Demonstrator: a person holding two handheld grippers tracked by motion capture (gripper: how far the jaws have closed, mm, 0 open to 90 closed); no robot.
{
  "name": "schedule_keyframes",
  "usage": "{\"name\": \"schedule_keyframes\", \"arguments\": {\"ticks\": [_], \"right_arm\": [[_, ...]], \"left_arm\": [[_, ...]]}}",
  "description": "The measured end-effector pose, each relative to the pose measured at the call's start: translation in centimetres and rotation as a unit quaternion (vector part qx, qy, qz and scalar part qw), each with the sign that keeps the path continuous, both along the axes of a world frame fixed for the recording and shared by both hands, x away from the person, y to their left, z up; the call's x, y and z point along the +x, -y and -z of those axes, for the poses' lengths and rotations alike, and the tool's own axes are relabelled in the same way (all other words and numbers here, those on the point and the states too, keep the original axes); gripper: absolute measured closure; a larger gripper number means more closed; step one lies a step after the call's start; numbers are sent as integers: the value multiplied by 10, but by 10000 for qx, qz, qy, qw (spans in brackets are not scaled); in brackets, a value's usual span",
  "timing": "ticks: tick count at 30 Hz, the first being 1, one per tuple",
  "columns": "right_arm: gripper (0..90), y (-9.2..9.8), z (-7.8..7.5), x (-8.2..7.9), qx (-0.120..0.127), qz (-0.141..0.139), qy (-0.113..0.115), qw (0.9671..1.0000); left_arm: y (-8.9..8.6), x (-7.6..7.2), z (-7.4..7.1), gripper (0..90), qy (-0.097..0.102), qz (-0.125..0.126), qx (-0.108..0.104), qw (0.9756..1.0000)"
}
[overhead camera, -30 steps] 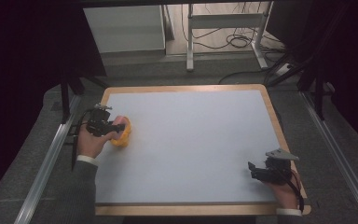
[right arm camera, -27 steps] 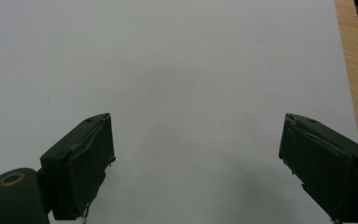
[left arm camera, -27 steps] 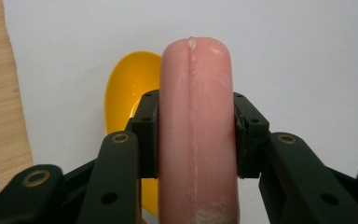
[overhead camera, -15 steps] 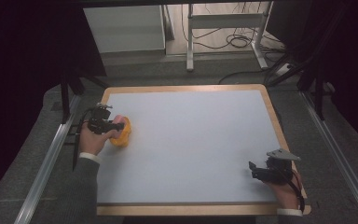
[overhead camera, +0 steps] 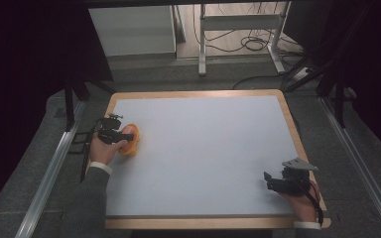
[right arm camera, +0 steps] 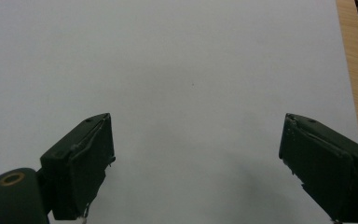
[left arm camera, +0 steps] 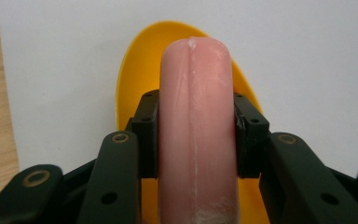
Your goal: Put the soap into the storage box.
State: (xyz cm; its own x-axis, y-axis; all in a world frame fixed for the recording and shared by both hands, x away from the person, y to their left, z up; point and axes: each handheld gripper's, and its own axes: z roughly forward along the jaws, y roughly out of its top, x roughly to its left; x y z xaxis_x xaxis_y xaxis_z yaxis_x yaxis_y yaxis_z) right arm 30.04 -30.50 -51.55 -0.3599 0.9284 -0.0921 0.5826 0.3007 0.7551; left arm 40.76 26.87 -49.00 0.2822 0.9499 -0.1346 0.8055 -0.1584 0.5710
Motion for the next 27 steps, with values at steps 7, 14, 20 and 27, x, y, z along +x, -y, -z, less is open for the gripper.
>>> {"name": "schedule_keyframes", "arguments": {"ticks": [7,14,20,27], "right_arm": [[98,0,0,0,-9,0,-3,10000],[98,1,1,0,-21,15,-4,10000],[98,0,1,0,-49,15,8,10000],[98,-2,1,0,-70,-9,24,10000]], "left_arm": [[0,-6,-8,391,281,75,-155,9995],[2,-16,-15,269,594,155,-246,9978],[5,-30,-24,241,806,335,-380,9955],[15,-54,-34,232,1039,665,-502,9911]]}}
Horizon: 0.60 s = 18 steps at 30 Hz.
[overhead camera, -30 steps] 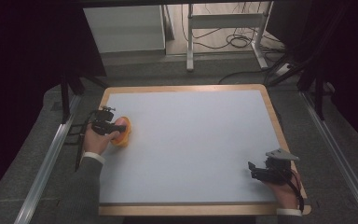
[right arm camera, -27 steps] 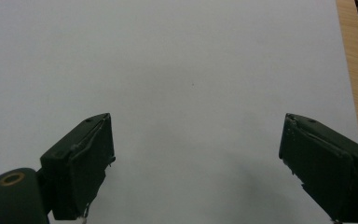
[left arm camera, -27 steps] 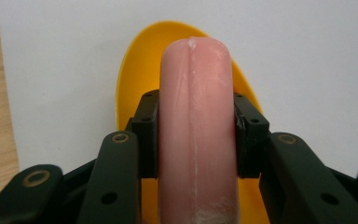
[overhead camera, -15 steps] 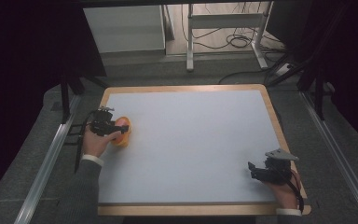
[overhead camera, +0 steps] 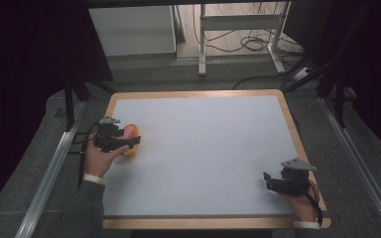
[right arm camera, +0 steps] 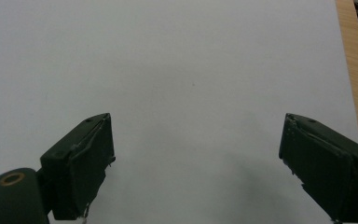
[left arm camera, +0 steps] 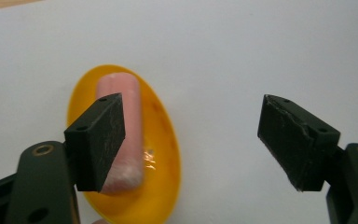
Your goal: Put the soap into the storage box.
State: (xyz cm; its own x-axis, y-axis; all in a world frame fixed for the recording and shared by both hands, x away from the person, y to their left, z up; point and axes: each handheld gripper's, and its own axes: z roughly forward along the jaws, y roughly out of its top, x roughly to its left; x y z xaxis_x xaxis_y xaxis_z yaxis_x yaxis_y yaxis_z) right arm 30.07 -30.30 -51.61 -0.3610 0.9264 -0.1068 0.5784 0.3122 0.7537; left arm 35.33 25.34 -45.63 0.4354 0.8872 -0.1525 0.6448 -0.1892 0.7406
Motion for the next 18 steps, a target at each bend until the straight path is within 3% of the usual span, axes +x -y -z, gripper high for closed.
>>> {"name": "schedule_keyframes", "arguments": {"ticks": [6,18], "right_arm": [[98,-2,-2,-1,-21,-16,58,10000],[98,-5,-3,-2,-19,-48,99,9999]], "left_arm": [[10,-19,2,225,99,226,-152,9996],[36,-48,37,224,48,597,-354,9976]]}}
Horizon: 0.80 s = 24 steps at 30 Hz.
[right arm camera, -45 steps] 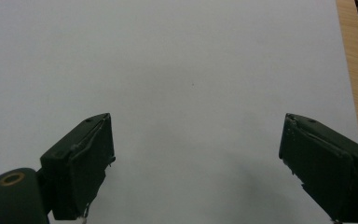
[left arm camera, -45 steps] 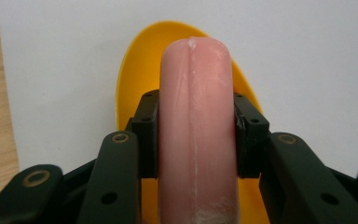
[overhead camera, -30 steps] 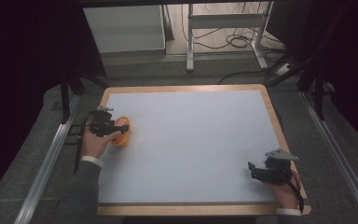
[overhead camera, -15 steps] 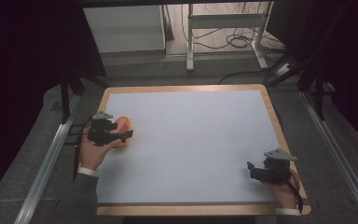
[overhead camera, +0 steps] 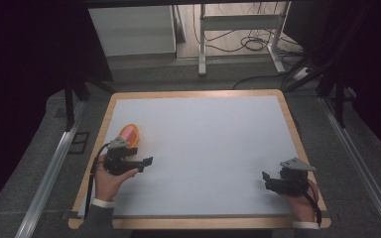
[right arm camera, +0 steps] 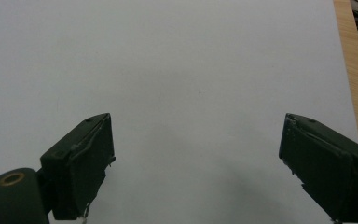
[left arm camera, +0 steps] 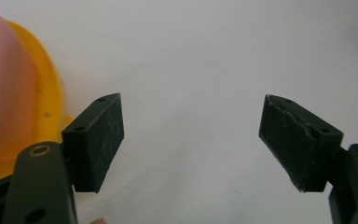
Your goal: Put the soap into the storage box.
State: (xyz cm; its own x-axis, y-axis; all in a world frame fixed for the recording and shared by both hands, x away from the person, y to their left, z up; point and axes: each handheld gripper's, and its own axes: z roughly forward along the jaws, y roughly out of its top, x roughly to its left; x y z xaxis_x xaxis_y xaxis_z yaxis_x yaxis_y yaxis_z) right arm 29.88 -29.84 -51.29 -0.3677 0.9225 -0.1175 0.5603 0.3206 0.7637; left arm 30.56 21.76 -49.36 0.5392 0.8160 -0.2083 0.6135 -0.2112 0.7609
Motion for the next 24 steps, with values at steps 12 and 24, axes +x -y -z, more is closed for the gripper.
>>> {"name": "schedule_keyframes", "arguments": {"ticks": [12,24], "right_arm": [[98,-5,-1,-1,-24,-67,11,10000],[98,-5,-5,-2,13,-86,65,9999]], "left_arm": [[14,-18,26,222,-213,249,107,9994],[7,-23,28,227,-132,175,142,9997]]}}
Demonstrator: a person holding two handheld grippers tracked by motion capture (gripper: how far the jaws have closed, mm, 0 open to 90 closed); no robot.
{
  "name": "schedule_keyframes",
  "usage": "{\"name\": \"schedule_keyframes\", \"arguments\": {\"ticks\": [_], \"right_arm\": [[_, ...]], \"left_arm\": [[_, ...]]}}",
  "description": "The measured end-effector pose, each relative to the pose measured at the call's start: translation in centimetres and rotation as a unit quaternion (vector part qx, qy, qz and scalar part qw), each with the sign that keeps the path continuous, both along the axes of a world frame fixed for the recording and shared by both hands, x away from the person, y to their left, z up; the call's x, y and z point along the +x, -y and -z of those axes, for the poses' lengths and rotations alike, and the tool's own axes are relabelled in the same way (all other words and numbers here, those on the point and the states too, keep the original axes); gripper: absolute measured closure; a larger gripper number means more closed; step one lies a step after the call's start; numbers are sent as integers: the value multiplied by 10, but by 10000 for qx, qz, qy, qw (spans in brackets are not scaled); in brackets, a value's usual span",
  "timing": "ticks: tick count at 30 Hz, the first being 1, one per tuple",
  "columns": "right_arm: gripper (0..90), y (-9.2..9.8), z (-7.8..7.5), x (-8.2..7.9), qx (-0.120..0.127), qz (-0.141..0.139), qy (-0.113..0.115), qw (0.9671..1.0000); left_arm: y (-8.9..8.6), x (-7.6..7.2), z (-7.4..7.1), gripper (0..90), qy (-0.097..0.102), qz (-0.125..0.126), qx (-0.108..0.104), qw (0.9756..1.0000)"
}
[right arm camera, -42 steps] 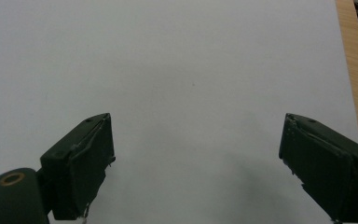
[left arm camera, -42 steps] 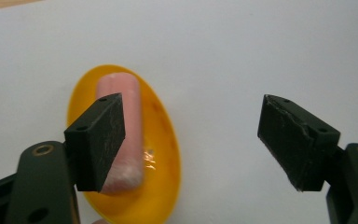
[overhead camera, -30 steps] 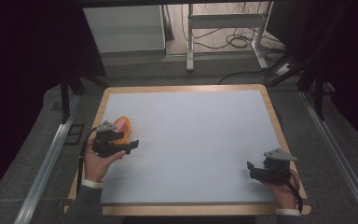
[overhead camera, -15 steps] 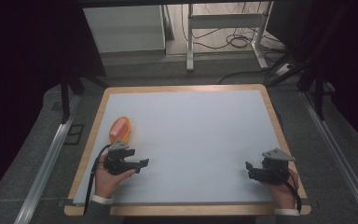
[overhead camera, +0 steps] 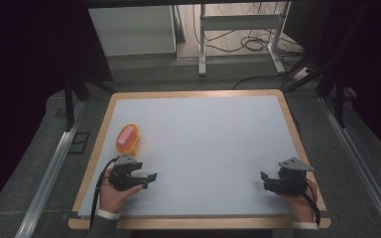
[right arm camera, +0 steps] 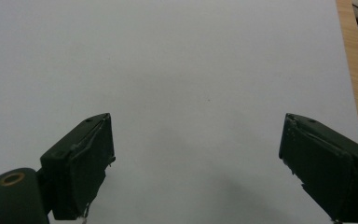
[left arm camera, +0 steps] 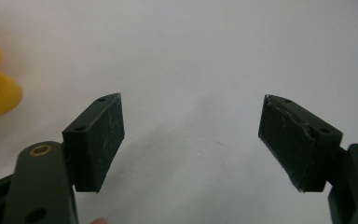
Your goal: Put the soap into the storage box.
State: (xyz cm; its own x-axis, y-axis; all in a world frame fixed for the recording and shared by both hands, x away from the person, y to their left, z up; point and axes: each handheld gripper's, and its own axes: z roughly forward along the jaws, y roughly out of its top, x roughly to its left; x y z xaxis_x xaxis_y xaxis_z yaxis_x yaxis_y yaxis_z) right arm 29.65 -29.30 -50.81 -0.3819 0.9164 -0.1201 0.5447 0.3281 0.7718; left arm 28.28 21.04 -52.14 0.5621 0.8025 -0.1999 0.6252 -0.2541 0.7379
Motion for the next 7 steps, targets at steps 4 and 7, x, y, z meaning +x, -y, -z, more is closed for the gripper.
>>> {"name": "schedule_keyframes", "arguments": {"ticks": [4,7], "right_arm": [[98,1,-2,0,23,-2,50,10000],[98,0,-3,-1,32,-20,88,10000]], "left_arm": [[-1,-1,-2,229,23,6,-28,10000],[0,-1,-3,229,45,10,-48,10000]]}}
